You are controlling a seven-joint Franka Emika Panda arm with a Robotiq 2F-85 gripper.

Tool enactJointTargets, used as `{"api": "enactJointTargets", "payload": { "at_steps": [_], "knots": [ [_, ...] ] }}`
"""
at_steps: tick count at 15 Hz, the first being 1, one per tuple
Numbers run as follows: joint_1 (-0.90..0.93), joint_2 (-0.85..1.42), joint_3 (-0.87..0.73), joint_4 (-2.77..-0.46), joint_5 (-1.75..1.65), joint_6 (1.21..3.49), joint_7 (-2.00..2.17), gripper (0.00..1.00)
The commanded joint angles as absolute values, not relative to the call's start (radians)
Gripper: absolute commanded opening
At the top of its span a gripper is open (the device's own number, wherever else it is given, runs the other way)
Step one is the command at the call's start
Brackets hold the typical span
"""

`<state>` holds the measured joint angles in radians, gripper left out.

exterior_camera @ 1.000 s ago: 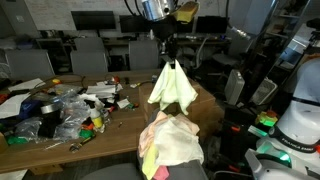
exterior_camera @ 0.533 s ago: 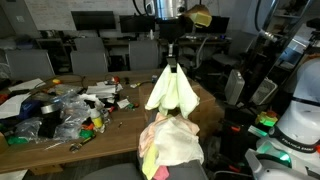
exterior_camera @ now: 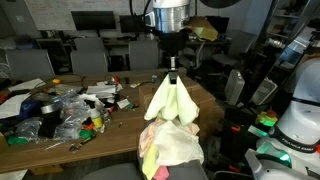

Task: Pick up all the clothes from the table and put them on the chair.

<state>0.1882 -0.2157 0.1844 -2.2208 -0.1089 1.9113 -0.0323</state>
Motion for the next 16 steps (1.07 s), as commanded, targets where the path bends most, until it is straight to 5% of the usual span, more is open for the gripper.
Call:
{"api": "enactJointTargets", "payload": {
  "at_steps": [1,16],
  "knots": [
    [0.200,-0.235,0.197,-2.253,-0.117,1.924,-0.064,0.01],
    [0.206,-0.068,0.216,-2.235,-0.142,1.874,-0.048,0.01]
  ]
}}
